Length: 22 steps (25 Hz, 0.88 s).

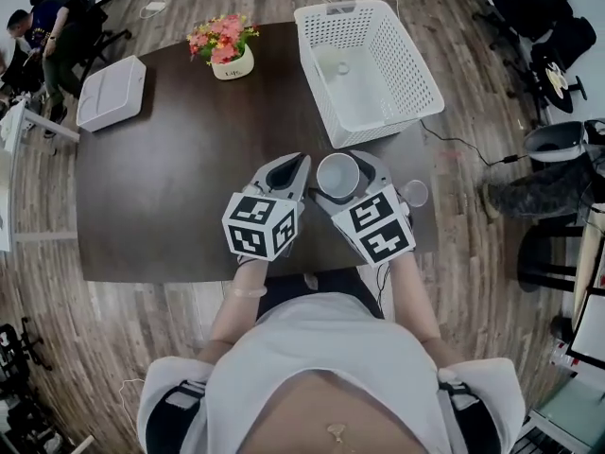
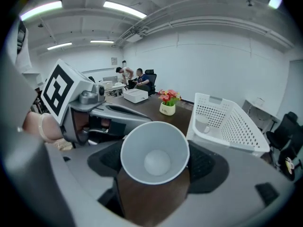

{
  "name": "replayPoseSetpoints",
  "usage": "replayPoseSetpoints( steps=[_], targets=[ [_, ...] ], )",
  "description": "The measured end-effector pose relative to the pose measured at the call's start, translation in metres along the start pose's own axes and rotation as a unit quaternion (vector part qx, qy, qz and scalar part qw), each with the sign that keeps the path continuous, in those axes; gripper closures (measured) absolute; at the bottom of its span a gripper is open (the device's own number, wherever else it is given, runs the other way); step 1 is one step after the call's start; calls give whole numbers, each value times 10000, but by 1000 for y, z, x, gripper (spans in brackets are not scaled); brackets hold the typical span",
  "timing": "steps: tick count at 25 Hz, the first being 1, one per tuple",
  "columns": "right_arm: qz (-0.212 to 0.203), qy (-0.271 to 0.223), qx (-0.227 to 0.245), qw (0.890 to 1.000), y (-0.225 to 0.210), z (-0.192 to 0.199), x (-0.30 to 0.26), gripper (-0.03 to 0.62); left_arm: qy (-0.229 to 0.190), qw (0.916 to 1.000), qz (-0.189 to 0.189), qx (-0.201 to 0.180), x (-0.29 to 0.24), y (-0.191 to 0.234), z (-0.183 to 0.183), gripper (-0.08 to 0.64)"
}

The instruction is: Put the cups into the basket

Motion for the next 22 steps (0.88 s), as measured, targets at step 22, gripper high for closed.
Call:
replayPoseSetpoints(
  steps=[22],
  targets=[
    [1275, 560, -985, 9853, -91, 80, 58, 193, 660, 9885, 1328, -280, -95, -74, 9, 549]
  ],
)
Point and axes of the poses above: the fingertips, and each gripper's own axes: x backward along the fingers, y to its left, z out of its underside, the point moved 5 cm from there along x, backward along the fingers, and after that the axes turned 12 degrees about z, right-handed, at the moved point
